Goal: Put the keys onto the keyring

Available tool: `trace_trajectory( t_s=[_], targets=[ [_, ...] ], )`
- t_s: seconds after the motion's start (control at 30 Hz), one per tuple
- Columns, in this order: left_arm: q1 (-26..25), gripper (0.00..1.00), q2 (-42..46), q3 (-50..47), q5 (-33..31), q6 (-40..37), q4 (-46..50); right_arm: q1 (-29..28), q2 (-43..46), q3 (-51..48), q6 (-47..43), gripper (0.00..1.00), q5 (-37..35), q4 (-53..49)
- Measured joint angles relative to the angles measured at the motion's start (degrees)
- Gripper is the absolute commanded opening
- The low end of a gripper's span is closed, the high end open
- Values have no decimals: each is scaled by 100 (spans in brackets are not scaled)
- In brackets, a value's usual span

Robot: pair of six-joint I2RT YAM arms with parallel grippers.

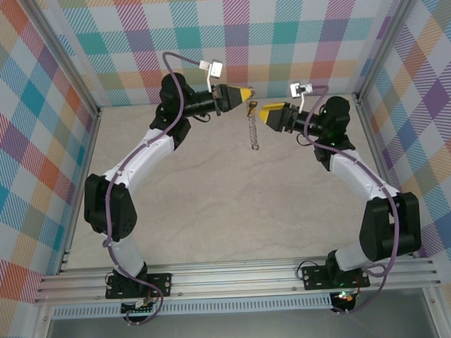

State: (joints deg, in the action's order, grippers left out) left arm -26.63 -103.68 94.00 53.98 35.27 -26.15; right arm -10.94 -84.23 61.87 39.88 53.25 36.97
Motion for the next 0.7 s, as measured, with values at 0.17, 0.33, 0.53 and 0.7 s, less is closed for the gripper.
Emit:
trace_trajectory(
  t_s=[0.17,0.33,0.53,0.7],
  targets=[
    [-28,0,0,0,68,35,-63,-87,-133,214,0,69,44,70],
    [-35,0,0,0,107,72,-98,-155,-249,321,0,64,146,74],
    [-39,0,0,2,109,101,-103,-197,-262,339,11,49,240,109],
    [-50,0,0,37,133,116,-105,-219,-278,339,48,44,299,210]
  ],
)
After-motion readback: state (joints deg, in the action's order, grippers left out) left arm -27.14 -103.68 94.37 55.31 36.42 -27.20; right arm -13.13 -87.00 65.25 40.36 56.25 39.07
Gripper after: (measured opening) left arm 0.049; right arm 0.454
